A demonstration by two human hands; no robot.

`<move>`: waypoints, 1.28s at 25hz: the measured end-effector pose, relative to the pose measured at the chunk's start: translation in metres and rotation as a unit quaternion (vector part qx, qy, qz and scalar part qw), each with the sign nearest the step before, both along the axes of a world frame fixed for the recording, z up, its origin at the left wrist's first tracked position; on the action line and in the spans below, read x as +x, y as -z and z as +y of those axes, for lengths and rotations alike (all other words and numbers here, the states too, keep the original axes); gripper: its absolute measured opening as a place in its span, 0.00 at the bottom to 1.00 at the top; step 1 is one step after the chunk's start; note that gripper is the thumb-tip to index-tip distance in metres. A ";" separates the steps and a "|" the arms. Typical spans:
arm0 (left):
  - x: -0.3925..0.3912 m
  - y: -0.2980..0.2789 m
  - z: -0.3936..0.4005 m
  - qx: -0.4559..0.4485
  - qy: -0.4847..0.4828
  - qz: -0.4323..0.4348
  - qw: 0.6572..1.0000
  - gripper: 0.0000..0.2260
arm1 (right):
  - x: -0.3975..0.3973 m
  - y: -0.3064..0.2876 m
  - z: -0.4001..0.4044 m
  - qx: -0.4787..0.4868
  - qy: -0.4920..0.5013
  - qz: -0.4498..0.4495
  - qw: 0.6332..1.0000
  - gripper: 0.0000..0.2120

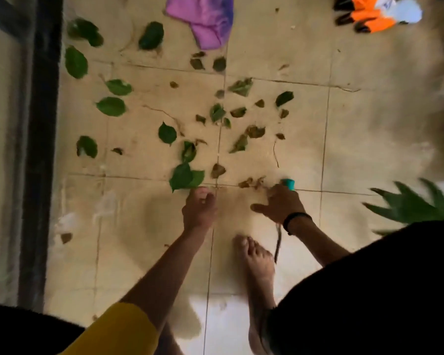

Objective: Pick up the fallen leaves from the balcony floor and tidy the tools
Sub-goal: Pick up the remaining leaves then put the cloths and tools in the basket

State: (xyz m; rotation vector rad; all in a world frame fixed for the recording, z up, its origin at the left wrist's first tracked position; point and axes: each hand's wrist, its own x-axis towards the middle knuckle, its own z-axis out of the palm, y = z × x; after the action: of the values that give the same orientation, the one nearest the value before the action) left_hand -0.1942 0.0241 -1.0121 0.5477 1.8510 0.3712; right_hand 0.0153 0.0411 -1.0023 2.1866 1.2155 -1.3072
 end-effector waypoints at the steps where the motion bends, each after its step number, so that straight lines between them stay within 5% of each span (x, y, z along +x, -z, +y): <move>1: -0.001 0.016 0.002 0.022 0.005 0.021 1.000 0.04 | 0.005 0.008 -0.003 0.025 -0.005 -0.017 1.000 0.38; 4: 0.005 0.027 0.011 0.082 0.023 0.074 0.994 0.03 | 0.003 0.025 -0.003 0.138 0.046 0.041 0.988 0.46; 7: 0.015 0.027 0.016 0.106 0.044 0.074 0.991 0.07 | -0.022 0.031 0.002 0.230 -0.006 0.073 0.971 0.46; 16: -0.009 0.019 0.043 0.173 0.166 0.074 0.968 0.11 | -0.074 0.043 0.026 0.281 -0.136 0.114 0.943 0.43; 22: -0.026 0.028 0.059 0.219 0.272 0.045 0.936 0.10 | -0.086 0.049 0.047 0.324 -0.166 0.116 0.924 0.17; 27: -0.029 0.036 0.063 0.191 0.101 -0.005 0.976 0.08 | -0.065 0.057 0.053 0.350 -0.124 0.109 0.922 0.07; 30: -0.026 0.031 0.078 0.100 -0.063 -0.152 0.981 0.09 | -0.053 0.035 0.065 0.293 0.091 0.180 0.935 0.06; 32: -0.021 0.019 0.084 0.007 -0.153 -0.293 0.944 0.14 | -0.060 0.010 0.068 0.251 0.181 0.262 0.914 0.06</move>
State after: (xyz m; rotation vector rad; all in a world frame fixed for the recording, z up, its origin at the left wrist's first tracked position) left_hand -0.2149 0.1085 -1.0316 0.1241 1.3471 0.6760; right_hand -0.0442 0.1094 -1.0120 2.6018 1.5205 -2.0201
